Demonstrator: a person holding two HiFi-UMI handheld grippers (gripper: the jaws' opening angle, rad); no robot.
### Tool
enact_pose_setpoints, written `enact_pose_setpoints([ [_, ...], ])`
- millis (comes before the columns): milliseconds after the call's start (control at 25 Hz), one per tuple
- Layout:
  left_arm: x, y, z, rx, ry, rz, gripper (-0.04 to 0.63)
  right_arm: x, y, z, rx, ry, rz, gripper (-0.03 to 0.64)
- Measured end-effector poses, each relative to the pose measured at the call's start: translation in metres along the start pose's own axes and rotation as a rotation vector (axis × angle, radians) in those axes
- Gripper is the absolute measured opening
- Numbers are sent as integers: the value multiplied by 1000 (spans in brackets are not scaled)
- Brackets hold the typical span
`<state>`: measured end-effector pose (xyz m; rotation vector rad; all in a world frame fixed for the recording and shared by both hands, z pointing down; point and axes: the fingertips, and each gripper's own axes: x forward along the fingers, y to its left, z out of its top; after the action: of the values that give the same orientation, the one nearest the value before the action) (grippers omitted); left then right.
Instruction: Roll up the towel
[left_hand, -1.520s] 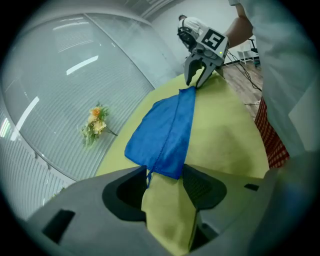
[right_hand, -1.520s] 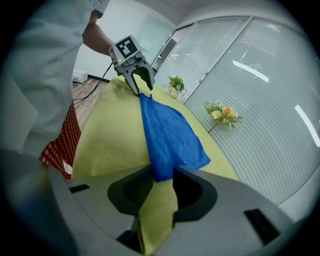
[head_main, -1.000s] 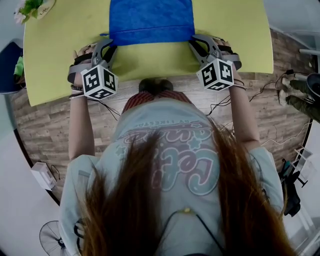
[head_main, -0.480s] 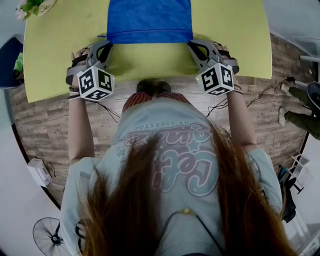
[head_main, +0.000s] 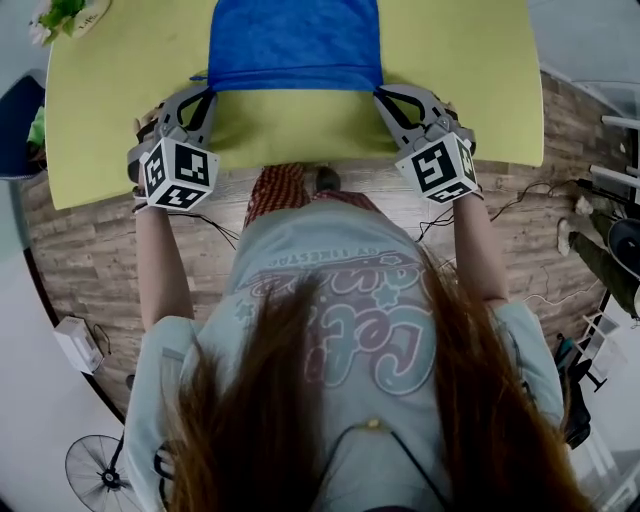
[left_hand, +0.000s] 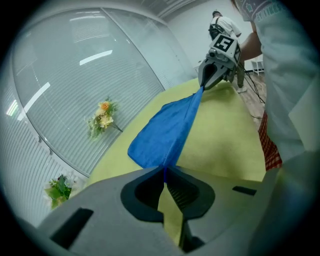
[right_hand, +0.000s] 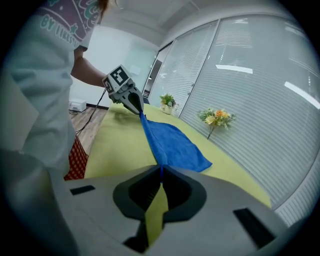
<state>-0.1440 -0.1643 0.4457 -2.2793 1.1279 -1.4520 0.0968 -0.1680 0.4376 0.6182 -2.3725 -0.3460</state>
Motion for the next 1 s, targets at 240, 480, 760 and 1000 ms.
enact_pose_setpoints([
  [240,14,10,2,-59,-22,-80,23,3,-12,1,102,-8,-1,18],
  [480,13,12,4,-54,-22,-160,23,4,-5,-4,169,33,77,18],
  [760,2,4,2,-91,-40,-229,23,1,5,-8,193,55,137,18],
  [1000,13,23,9,-87,-44,-184,23,7,-10,-5,214,49,117,18],
])
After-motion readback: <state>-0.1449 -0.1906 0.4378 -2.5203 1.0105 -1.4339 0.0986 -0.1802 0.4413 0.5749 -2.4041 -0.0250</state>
